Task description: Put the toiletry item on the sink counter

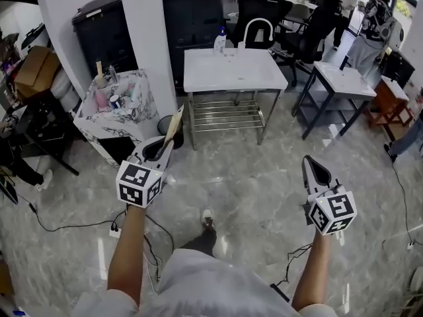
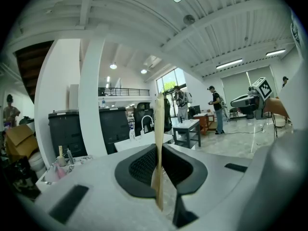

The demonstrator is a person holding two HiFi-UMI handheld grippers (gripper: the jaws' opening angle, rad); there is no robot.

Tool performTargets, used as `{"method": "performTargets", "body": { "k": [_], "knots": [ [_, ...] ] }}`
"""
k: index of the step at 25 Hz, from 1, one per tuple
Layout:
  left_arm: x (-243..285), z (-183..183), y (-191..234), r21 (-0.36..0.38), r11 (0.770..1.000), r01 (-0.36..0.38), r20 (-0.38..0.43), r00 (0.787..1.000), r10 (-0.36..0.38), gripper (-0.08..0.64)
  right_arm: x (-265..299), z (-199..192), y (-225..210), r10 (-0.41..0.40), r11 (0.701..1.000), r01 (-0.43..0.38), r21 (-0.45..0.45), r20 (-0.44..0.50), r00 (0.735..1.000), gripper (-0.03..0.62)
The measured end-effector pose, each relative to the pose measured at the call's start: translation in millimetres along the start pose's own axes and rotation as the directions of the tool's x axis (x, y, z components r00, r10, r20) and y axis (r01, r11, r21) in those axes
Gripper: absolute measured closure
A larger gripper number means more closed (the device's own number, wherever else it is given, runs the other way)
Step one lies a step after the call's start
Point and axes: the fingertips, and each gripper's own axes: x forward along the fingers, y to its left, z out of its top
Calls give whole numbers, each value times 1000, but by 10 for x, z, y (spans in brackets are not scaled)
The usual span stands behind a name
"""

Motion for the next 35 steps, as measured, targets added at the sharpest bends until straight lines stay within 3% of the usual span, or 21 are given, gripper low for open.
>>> {"method": "performTargets", "body": {
  "k": [10, 17, 25, 35],
  "knots": [
    [1663, 79, 649, 18, 999, 31, -71, 997, -30, 525, 1745, -143, -777, 22, 1000, -22, 10, -41, 999, 597],
    [2468, 165, 888, 45, 997, 56, -109, 993, -51, 525, 2563, -204, -1241, 10, 999, -9, 43, -36, 999, 597],
    [3429, 237, 889, 46, 998, 39, -174, 984, -30, 525, 3248, -494, -1963, 57, 998, -56, 32, -56, 997, 597],
    [4789, 552, 559, 58, 998, 11, -227, 974, 2, 525, 4128, -678, -3147, 187, 982, -185, 30, -75, 979, 597]
  ]
}}
